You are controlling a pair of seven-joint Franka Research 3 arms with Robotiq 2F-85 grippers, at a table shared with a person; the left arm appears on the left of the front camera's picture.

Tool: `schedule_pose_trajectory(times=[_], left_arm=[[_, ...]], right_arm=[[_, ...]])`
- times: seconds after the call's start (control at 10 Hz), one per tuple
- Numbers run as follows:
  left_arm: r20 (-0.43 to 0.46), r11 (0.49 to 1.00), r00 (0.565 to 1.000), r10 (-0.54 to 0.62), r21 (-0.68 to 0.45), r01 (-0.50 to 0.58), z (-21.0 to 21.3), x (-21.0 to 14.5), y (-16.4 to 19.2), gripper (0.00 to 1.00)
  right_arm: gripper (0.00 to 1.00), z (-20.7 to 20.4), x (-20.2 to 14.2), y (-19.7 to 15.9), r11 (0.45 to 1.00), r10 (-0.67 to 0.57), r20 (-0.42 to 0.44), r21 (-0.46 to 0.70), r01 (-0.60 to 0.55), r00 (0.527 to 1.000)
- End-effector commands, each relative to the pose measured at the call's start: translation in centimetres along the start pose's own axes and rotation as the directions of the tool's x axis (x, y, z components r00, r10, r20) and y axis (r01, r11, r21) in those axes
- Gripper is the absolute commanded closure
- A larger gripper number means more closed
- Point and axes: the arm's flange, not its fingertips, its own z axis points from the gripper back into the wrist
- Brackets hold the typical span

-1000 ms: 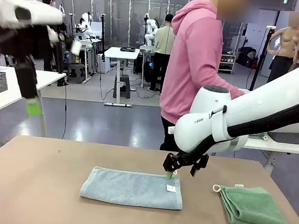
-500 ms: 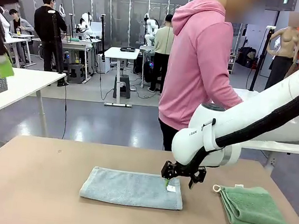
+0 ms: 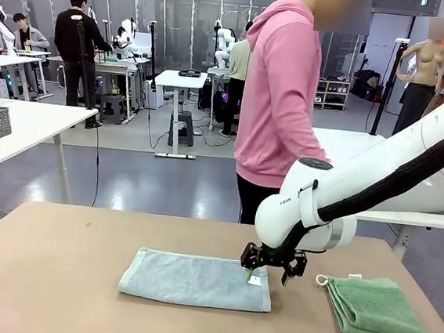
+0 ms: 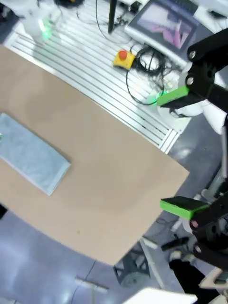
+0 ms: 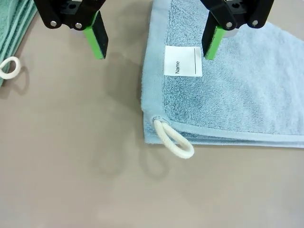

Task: Fold the towels and place them in the basket.
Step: When a person lays out a Towel with hook on the table, fold it in half twice.

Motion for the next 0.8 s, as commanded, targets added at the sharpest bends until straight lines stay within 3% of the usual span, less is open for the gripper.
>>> schedule_pose_trajectory(times=[0.0, 0.3, 0.4, 0.5, 0.7], left_arm=[[-0.019, 1.000, 1.000, 0.007, -0.023, -0.008, -1.1, 0.7, 0.9, 0.07], [-0.019, 1.000, 1.000, 0.007, -0.023, -0.008, -1.1, 0.7, 0.9, 0.07], [-0.019, 1.000, 1.000, 0.007, -0.023, -0.008, -1.1, 0.7, 0.9, 0.07], [-0.019, 1.000, 1.000, 0.007, -0.023, -0.008, -1.1, 0.7, 0.9, 0.07], [-0.019, 1.000, 1.000, 0.007, -0.023, -0.008, -1.1, 0.7, 0.9, 0.07]], right_arm=[[0.00, -0.4, 0.5, 1.1, 0.999, -0.042, -0.006, -0.033, 0.042, 0.999], [0.00, -0.7, 0.7, 1.8, 0.997, -0.044, -0.018, -0.057, 0.042, 0.999], [0.15, -1.0, 0.7, 2.0, 0.997, -0.052, -0.026, -0.058, 0.051, 0.998], [0.47, -1.2, 0.8, 2.1, 0.997, -0.054, -0.037, -0.059, 0.051, 0.998], [1.00, -1.3, 0.8, 2.2, 0.997, -0.059, -0.046, -0.055, 0.056, 0.997]])
